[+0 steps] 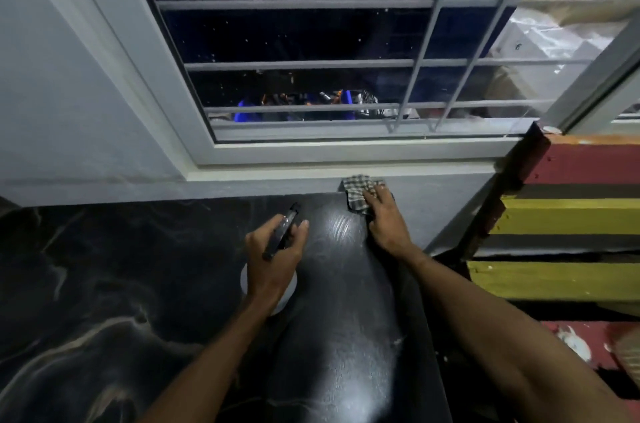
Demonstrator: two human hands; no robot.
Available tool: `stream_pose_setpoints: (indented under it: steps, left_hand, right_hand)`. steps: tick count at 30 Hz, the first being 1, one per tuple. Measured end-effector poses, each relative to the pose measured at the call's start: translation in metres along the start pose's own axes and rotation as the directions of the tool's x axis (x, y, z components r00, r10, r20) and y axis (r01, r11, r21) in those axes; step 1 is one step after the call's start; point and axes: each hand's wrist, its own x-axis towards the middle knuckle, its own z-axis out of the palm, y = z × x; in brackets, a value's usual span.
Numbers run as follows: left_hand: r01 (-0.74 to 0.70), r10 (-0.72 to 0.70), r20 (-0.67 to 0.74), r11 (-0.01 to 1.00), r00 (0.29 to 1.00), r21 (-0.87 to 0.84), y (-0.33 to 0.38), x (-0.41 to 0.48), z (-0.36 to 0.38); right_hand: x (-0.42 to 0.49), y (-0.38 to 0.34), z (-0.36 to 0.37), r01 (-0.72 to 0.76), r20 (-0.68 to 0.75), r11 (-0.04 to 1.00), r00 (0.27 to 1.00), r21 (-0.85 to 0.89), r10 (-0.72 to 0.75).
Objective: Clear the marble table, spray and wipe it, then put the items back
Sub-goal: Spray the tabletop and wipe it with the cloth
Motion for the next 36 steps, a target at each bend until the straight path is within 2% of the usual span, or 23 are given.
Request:
stream_pose_setpoints:
  steps: [6,9,12,16,18,20,22,24,26,31,36]
  left_hand:
    - [0.084,-0.083,-0.015,0.996,0.996,0.018,0.028,-0.026,-0.011]
    - [0.095,-0.096,0.026,0.995,0.995,0.025,0.044,-0.057,-0.019]
    - [0.097,-0.099,0.052,0.995,0.994,0.036,0.061,-0.096,-0.019]
    - [0.1,-0.102,0.119,0.995,0.988,0.025,0.092,-0.149,-0.004]
    - [0.108,-0.112,0.129,0.994,0.985,0.036,0.11,-0.17,0.009]
    - [0.083,-0.091,0.132,0.994,0.987,0.064,0.135,-0.188,0.03]
    - [0.095,-0.1,0.139,0.995,0.985,0.041,0.154,-0.202,0.055]
    - [0.069,-0.067,0.173,0.998,0.983,-0.001,0.187,-0.221,0.099]
    - [0.07,-0.063,0.213,0.997,0.975,-0.027,0.21,-0.233,0.139]
    - [0.11,-0.046,0.371,0.982,0.927,-0.153,0.273,-0.258,0.273]
    - [0.083,0.106,0.542,0.946,0.834,-0.312,0.33,-0.274,0.432]
  right_hand:
    - [-0.098,0.018,-0.017,-0.048,0.051,0.998,0.998,0.046,0.045]
    - [-0.17,0.017,-0.018,-0.059,0.082,0.996,0.995,0.065,0.053]
    - [-0.248,0.016,-0.013,0.004,0.108,0.994,0.994,0.106,-0.016]
    - [-0.339,0.024,-0.018,0.156,0.14,0.972,0.973,0.177,-0.181]
    - [-0.368,0.039,-0.03,0.16,0.159,0.961,0.967,0.225,-0.198]
    - [-0.385,0.066,-0.053,0.075,0.141,0.951,0.982,0.301,-0.122]
    - [-0.393,0.095,-0.078,-0.072,0.104,0.92,0.994,0.386,0.034]
    - [-0.406,0.143,-0.118,-0.205,0.04,0.862,0.977,0.464,0.211]
    - [-0.409,0.188,-0.149,-0.26,-0.042,0.832,0.946,0.489,0.32]
    - [-0.416,0.314,-0.228,-0.389,-0.169,0.734,0.812,0.557,0.559]
    - [-0.411,0.443,-0.283,-0.469,-0.269,0.673,0.668,0.572,0.694]
